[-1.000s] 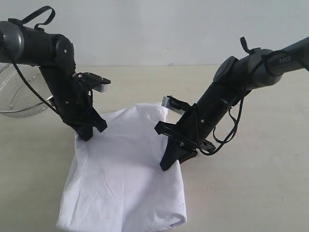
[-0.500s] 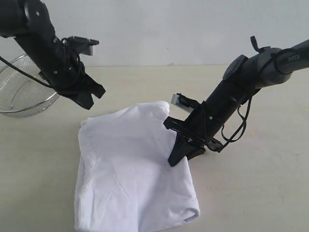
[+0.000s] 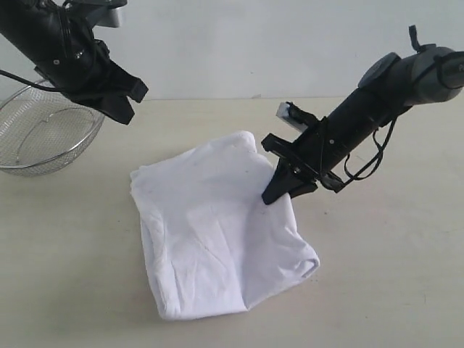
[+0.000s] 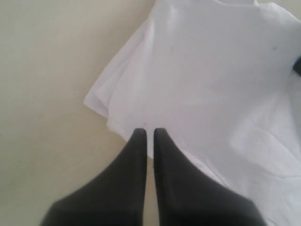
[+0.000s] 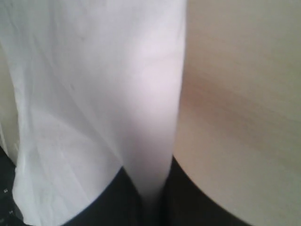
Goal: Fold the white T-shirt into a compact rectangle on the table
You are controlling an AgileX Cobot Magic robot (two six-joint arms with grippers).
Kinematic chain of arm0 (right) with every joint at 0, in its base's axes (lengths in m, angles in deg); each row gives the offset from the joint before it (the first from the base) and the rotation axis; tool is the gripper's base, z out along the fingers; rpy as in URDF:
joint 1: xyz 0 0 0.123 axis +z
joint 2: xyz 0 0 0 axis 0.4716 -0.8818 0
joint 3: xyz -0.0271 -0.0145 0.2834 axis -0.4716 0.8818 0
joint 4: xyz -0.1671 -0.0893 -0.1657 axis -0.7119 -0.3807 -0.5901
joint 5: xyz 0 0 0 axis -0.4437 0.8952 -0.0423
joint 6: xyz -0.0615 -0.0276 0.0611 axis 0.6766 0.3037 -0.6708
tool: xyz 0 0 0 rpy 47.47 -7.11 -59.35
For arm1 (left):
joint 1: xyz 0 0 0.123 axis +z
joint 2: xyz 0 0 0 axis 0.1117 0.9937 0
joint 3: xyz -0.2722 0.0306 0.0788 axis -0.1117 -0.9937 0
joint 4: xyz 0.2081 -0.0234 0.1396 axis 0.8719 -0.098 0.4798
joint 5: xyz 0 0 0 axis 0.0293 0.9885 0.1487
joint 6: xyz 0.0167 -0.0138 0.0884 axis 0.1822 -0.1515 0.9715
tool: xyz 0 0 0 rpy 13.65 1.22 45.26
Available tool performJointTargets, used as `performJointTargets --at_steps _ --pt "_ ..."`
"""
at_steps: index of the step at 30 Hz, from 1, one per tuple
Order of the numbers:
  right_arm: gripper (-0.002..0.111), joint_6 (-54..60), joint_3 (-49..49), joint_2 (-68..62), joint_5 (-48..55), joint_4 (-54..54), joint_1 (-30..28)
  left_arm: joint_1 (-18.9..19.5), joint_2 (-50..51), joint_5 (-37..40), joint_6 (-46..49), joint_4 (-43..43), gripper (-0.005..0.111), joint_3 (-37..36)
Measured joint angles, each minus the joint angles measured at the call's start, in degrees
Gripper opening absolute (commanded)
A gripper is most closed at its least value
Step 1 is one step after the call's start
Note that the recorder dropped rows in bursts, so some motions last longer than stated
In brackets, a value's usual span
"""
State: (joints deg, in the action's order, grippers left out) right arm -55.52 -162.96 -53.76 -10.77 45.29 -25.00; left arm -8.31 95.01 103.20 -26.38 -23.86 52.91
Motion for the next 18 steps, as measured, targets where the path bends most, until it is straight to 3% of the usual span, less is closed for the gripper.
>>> performJointTargets --at_steps 18 --pt "0.0 -2.51 -11.57 -3.28 0.09 -2.33 -15.19 0.0 -0.23 2.04 0.11 -4.74 0.004 0.0"
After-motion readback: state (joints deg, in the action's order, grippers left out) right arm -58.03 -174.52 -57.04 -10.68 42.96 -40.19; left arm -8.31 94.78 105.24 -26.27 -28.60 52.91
